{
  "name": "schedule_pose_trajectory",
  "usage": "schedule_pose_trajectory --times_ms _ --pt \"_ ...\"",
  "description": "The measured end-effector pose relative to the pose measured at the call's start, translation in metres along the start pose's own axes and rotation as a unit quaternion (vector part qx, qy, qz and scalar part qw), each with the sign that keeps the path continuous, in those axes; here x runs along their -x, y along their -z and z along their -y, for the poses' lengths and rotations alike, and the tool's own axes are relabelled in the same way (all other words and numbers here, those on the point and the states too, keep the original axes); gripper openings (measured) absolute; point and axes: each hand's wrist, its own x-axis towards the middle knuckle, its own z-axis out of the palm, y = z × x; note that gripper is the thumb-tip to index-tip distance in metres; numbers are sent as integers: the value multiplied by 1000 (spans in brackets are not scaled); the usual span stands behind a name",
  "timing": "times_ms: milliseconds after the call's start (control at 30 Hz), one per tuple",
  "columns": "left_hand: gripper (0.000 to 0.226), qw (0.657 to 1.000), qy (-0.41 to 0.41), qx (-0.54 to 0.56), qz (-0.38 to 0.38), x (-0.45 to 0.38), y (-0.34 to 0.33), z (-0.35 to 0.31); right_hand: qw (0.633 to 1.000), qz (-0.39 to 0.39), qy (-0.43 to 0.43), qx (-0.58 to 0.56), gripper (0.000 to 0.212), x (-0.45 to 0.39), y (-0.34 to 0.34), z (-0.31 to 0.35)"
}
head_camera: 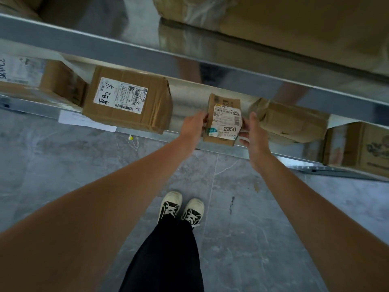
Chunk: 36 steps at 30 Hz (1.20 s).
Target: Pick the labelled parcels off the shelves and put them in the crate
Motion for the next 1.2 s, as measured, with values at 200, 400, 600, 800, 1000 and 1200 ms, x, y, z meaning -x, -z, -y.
schedule_pose_trajectory --times_ms 200,400,600,800,1000,1200 --pt "31 999 -24 -41 -11 -8 4 14 994 100 -33 1 54 9 -15 -3" --pt "40 997 -5 -80 11 -5 2 24 985 157 -36 64 54 18 -32 -4" --pt "36 989 -70 -122 -41 12 -6 -2 994 26 8 101 60 13 8 4" --pt "47 948 -198 -241 -62 22 -63 -24 992 -108 -29 51 59 -5 91 0" --pt "54 965 -152 -204 -68 18 -149 -7 992 -120 -1 42 58 -11 158 -30" --pt "60 981 -118 -95 -124 -9 -209 3 992 -104 34 57 64 -44 215 -58"
